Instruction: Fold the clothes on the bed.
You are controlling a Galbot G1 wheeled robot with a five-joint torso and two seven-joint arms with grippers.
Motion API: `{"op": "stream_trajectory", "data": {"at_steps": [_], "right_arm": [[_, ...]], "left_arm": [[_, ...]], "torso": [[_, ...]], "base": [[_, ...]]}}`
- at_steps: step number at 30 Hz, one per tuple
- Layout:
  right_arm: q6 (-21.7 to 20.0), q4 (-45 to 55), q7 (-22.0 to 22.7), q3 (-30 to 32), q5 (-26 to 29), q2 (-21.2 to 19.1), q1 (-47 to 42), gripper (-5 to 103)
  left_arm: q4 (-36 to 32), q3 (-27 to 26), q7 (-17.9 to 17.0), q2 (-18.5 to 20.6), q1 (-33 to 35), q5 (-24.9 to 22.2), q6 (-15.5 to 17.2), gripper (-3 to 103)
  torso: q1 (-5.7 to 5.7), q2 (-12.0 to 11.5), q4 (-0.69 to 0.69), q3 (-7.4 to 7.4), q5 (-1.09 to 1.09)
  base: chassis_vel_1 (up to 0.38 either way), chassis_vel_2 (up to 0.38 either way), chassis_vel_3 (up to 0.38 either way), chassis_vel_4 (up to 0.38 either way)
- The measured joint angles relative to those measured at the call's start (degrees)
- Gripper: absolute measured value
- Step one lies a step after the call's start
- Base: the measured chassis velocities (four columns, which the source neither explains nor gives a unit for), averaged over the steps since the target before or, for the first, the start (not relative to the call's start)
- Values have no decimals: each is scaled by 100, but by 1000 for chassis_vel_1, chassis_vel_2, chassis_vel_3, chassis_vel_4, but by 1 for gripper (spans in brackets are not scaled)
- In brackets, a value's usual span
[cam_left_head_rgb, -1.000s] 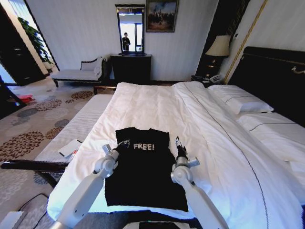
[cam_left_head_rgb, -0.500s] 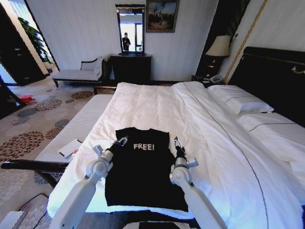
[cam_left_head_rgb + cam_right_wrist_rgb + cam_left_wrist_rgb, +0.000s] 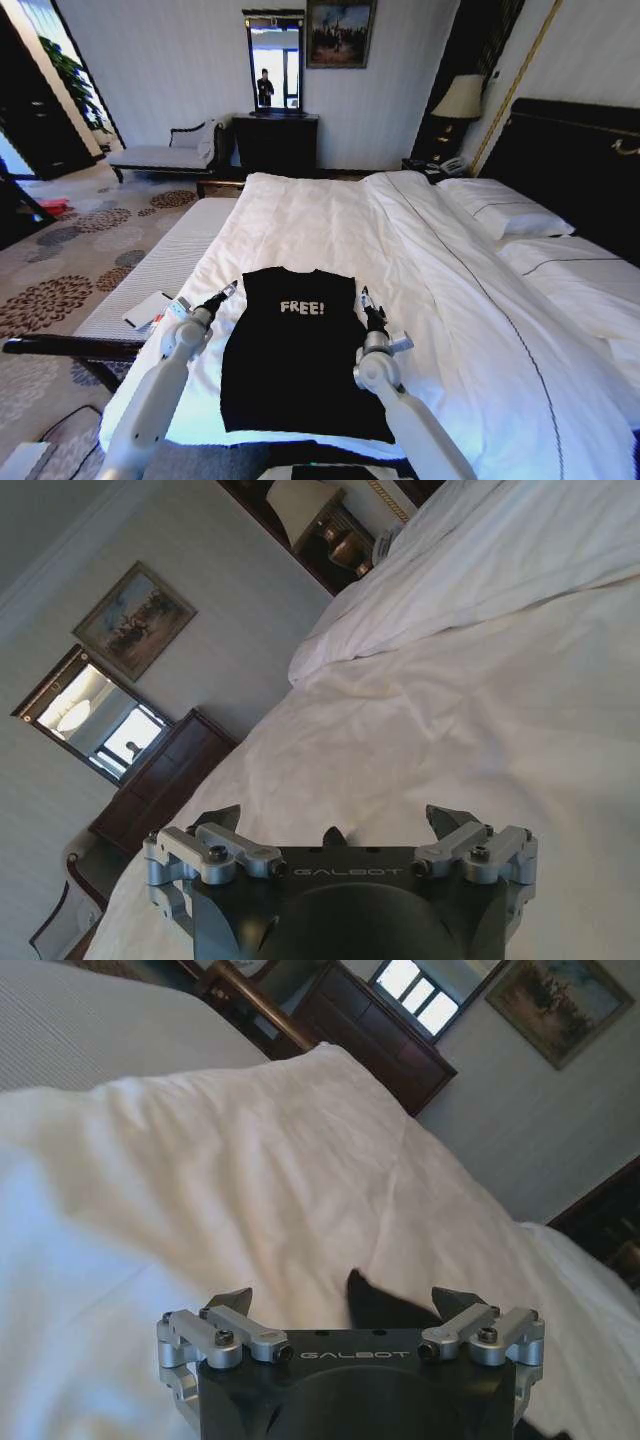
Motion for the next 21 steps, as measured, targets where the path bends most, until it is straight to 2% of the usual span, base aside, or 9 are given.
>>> {"op": "stream_trajectory", "data": {"at_steps": [11,14,21], "right_arm": [[-5,-158,31,55,20,3,57,100],[-5,-203,57,60,26,3,110,100],[-8,-250,102,60,33,-6,184,100]], "left_arm": [[1111,196,342,-562,-899,-189,144,100],[1499,215,485,-790,-1122,-56,181,100],[2043,232,679,-967,-1383,301,78,100]], "torso": [[0,0,1,0,1],[0,0,1,0,1],[0,0,2,0,1]], "base": [[0,0,0,0],[0,0,0,0],[0,0,0,0]]}}
